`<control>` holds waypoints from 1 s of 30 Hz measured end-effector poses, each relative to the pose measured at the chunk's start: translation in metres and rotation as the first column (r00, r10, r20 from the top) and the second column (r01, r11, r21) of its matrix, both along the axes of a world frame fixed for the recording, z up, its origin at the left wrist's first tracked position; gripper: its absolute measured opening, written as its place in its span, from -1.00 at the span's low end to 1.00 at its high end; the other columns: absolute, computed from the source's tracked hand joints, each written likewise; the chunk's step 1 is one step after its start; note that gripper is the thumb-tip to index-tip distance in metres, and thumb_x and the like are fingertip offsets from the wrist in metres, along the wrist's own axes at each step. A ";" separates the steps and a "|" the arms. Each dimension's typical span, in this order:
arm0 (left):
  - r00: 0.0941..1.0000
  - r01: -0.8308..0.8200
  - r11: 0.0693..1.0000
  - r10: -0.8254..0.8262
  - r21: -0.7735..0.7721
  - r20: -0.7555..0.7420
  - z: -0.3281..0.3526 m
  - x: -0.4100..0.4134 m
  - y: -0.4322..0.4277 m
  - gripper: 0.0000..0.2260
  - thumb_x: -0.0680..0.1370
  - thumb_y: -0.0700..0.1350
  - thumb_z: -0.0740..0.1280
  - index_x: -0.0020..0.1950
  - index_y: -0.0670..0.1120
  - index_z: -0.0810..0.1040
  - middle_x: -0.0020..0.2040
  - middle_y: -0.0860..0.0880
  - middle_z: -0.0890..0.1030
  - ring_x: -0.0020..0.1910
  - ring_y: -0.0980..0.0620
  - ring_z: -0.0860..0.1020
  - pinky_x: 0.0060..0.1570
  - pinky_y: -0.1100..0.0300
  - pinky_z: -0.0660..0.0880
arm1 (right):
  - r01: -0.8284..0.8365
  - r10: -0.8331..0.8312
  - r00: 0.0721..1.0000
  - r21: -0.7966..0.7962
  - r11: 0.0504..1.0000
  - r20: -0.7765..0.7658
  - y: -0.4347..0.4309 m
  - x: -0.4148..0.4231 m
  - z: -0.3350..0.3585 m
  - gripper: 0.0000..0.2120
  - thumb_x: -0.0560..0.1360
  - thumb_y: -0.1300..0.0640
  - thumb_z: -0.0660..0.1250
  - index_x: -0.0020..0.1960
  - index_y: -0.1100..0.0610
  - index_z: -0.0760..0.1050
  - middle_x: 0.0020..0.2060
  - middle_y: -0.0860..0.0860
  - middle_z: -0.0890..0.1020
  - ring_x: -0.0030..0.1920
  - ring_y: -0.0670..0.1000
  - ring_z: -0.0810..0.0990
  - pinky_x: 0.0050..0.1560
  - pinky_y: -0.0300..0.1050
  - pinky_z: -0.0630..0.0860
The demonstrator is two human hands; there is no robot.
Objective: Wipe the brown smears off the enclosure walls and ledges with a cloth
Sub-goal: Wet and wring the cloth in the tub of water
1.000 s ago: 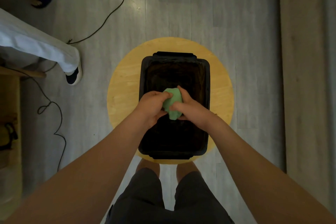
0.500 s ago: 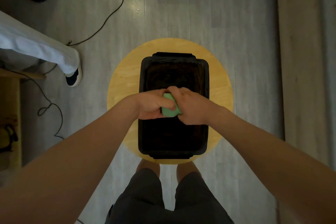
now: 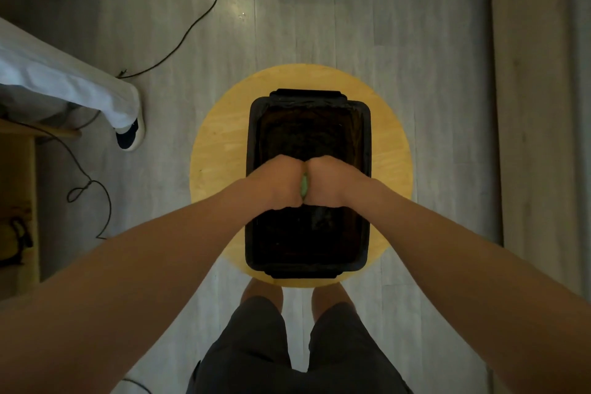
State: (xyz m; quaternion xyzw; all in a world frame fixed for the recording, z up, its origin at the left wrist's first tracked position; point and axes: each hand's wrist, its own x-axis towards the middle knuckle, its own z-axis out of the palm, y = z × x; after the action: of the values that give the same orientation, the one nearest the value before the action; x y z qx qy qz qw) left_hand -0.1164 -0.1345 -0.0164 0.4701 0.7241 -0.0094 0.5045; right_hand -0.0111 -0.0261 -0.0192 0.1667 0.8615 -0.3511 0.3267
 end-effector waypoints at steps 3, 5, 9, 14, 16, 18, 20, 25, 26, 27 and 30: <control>0.987 0.083 0.991 -0.067 0.105 -0.148 -0.007 0.003 -0.001 -0.87 0.59 -0.17 0.36 0.11 -0.16 0.57 0.09 -0.17 0.61 0.08 -0.14 0.59 -0.02 0.14 0.46 | 0.064 -0.060 0.995 -0.056 0.996 0.077 -0.003 -0.001 -0.006 -0.77 0.51 0.13 0.42 -0.28 0.12 0.47 -0.31 0.04 0.56 -0.26 0.01 0.53 -0.30 -0.14 0.43; 0.960 0.143 0.980 -0.102 0.142 -0.263 -0.014 0.001 -0.005 -0.74 0.57 -0.15 0.37 0.23 -0.18 0.51 0.15 -0.17 0.57 0.14 -0.16 0.56 0.09 0.10 0.49 | 0.093 -0.088 0.994 -0.085 0.992 0.058 -0.006 -0.002 -0.007 -0.75 0.55 0.12 0.38 -0.29 0.09 0.46 -0.33 0.02 0.55 -0.29 -0.03 0.51 -0.30 -0.16 0.39; 0.915 0.217 0.957 -0.131 0.190 -0.382 -0.020 0.004 -0.009 -0.68 0.56 -0.17 0.40 0.28 -0.18 0.46 0.23 -0.18 0.51 0.21 -0.17 0.50 0.19 0.04 0.52 | 0.167 -0.168 0.986 -0.097 0.981 -0.004 -0.010 0.002 -0.013 -0.82 0.55 0.14 0.38 -0.23 0.12 0.51 -0.31 0.00 0.57 -0.27 -0.06 0.53 -0.27 -0.15 0.41; 0.900 -0.328 0.935 0.353 -0.136 0.255 0.004 -0.002 0.004 -0.53 0.47 -0.15 0.56 0.26 -0.18 0.42 0.20 -0.20 0.55 0.08 -0.13 0.65 0.02 0.06 0.65 | 0.038 0.009 0.968 0.184 0.982 -0.251 0.003 0.022 -0.012 -0.73 0.45 0.12 0.49 0.02 0.17 0.45 -0.05 0.13 0.59 -0.05 0.18 0.60 -0.13 0.01 0.53; 0.575 -0.439 0.779 0.627 -0.447 0.526 0.021 -0.018 0.007 -0.57 0.50 -0.16 0.57 0.27 -0.19 0.47 0.23 -0.21 0.60 0.15 -0.12 0.68 0.10 0.01 0.67 | -0.025 0.182 0.885 0.346 0.938 -0.429 0.011 0.033 -0.007 -0.69 0.43 0.14 0.49 0.06 0.24 0.46 0.00 0.20 0.56 -0.06 0.23 0.57 -0.18 0.10 0.58; 0.412 -0.371 0.740 0.673 -0.561 0.614 0.034 -0.032 0.008 -0.61 0.55 -0.14 0.51 0.33 -0.18 0.51 0.28 -0.18 0.61 0.20 -0.11 0.67 0.14 0.02 0.65 | 0.004 0.282 0.771 0.447 0.894 -0.571 0.015 0.038 0.000 -0.72 0.42 0.22 0.47 0.06 0.27 0.49 0.04 0.22 0.55 -0.09 0.23 0.56 -0.26 0.06 0.57; 0.377 -0.286 0.755 0.654 -0.589 0.655 0.037 -0.037 0.009 -0.56 0.56 -0.14 0.48 0.41 -0.14 0.48 0.25 -0.13 0.60 0.14 -0.09 0.68 0.07 0.05 0.64 | 0.024 0.315 0.696 0.459 0.888 -0.645 0.018 0.033 0.007 -0.77 0.44 0.28 0.44 0.06 0.28 0.50 0.02 0.21 0.58 -0.15 0.20 0.59 -0.41 0.03 0.55; 0.391 -0.111 0.775 0.610 -0.622 0.689 0.032 -0.034 0.015 -0.65 0.59 -0.17 0.44 0.36 -0.18 0.51 0.14 -0.18 0.63 -0.12 0.03 0.61 -0.21 0.24 0.57 | -0.034 0.522 0.568 0.616 0.787 -0.636 0.021 0.025 0.016 -0.78 0.55 0.17 0.36 0.18 0.15 0.46 -0.20 0.04 0.58 -0.32 0.07 0.52 -0.51 -0.07 0.34; 0.408 -0.093 0.779 0.598 -0.620 0.690 0.032 -0.033 0.016 -0.75 0.59 -0.18 0.45 0.25 -0.16 0.55 0.04 -0.15 0.63 -0.20 0.07 0.54 -0.29 0.29 0.50 | -0.059 0.552 0.570 0.641 0.766 -0.608 0.020 0.027 0.015 -0.74 0.55 0.15 0.37 0.21 0.14 0.45 -0.22 0.02 0.57 -0.33 0.06 0.50 -0.50 -0.08 0.31; 0.451 -0.086 0.787 0.578 -0.611 0.680 0.032 -0.031 0.016 -0.84 0.58 -0.18 0.46 0.13 -0.13 0.57 -0.08 -0.10 0.59 -0.28 0.10 0.45 -0.36 0.30 0.40 | -0.087 0.561 0.594 0.648 0.757 -0.577 0.019 0.029 0.014 -0.70 0.54 0.13 0.39 0.24 0.14 0.46 -0.23 0.02 0.57 -0.36 0.06 0.50 -0.50 -0.09 0.29; 0.689 -0.179 0.819 0.499 -0.545 0.525 0.027 -0.017 0.018 -0.83 0.54 -0.15 0.50 -0.09 -0.08 0.50 -0.29 -0.01 0.42 -0.41 0.10 0.29 -0.45 0.25 0.18 | -0.129 0.486 0.747 0.619 0.775 -0.454 0.017 0.029 0.012 -0.61 0.40 0.04 0.52 0.13 0.16 0.52 -0.36 0.00 0.54 -0.50 0.07 0.48 -0.52 -0.19 0.14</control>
State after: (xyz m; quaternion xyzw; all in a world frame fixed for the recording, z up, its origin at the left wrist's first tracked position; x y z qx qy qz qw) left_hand -0.1332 -0.1166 0.0107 0.1658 0.5573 0.0817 0.8095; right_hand 0.0182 -0.0090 -0.0073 -0.0162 0.9974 -0.0600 0.0353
